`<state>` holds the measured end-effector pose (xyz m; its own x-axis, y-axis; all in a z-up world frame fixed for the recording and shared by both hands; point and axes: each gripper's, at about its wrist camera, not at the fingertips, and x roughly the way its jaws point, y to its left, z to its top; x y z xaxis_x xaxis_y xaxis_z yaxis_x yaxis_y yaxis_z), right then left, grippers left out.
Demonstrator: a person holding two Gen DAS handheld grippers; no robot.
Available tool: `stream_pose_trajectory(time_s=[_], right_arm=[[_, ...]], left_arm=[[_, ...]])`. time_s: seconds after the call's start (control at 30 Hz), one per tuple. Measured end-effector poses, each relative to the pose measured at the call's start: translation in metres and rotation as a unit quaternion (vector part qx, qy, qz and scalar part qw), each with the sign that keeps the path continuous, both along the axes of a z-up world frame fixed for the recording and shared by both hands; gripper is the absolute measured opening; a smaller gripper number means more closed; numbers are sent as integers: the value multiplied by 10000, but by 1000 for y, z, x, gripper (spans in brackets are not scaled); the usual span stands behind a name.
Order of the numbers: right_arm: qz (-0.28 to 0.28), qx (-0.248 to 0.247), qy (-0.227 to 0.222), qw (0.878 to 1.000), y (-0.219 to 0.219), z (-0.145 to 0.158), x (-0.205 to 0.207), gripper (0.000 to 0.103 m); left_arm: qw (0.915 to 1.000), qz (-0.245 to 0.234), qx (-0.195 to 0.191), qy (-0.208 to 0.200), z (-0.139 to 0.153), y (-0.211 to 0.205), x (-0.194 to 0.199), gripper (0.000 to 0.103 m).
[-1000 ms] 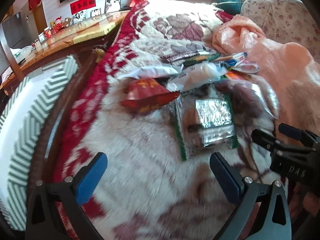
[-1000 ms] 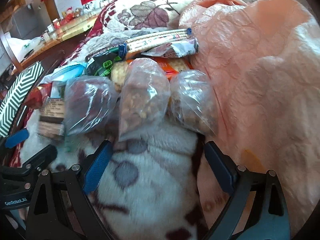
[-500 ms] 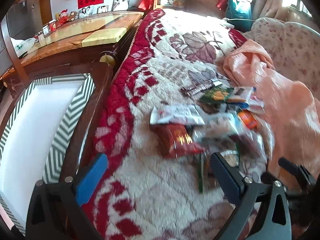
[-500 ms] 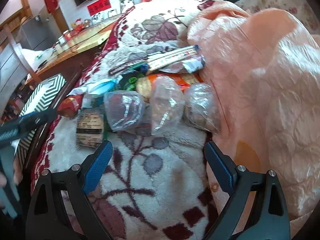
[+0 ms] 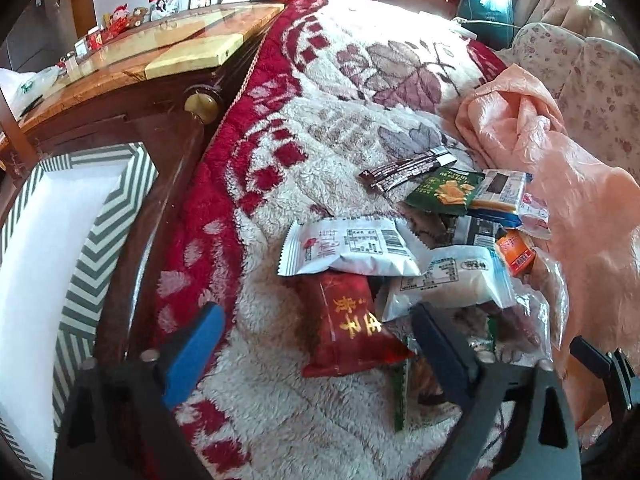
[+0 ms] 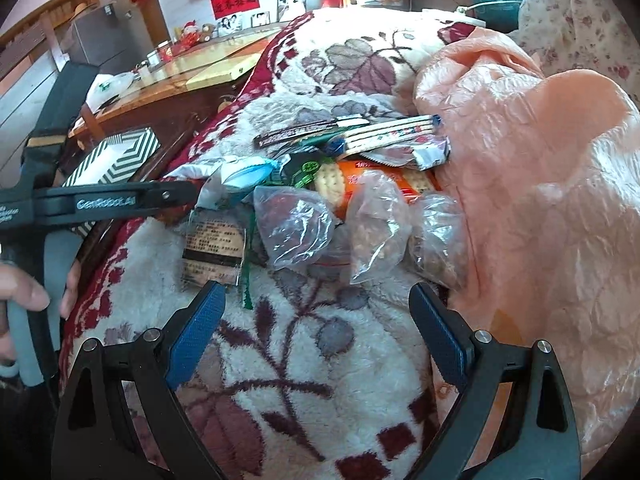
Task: Organize snacks
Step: 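Grasp the red snack packet with the left gripper while the right gripper grasps the brown-labeled biscuit packet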
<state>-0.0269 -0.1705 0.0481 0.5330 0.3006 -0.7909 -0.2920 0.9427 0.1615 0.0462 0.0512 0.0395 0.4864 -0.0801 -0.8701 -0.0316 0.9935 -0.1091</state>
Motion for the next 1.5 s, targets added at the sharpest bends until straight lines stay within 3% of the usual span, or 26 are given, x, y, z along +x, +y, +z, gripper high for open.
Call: stream_pose_trajectory(time_s=[0.13,0.2,0.3,0.33,0.7,0.87,1.13,1.37,1.5], right_arm=[[37,8,62,10000,2,-3,-1,94],[52,2,99,9999,3,-5,-1,94],[111,4,162,9998,5,-6,-1,94],[138,0,169,9998,6,-7,-1,94],[526,141,392,9977,37,-12,5,94],[402,118,483,9980,52,-16,14,94],[330,84,729,9968,67,-28,31,93],[692,-47,574,9959,64,-30,33,61],[876,-70,626,9942,61,-26,33,56]], left_arm=[[9996,-4,-252,130,-7,5,5,61],[9994,13,-311,118,-7,7,4,54],[9996,10,-286,36,-6,8,0,52],[9996,27,-268,12,-5,9,-2,46],[9991,210,-111,-357,13,19,-30,39],[9987,233,63,-448,16,18,-40,39],[9987,215,7,-458,13,16,-45,37],[9991,253,-234,-246,1,19,-40,38],[9990,297,-238,-218,0,20,-34,41]])
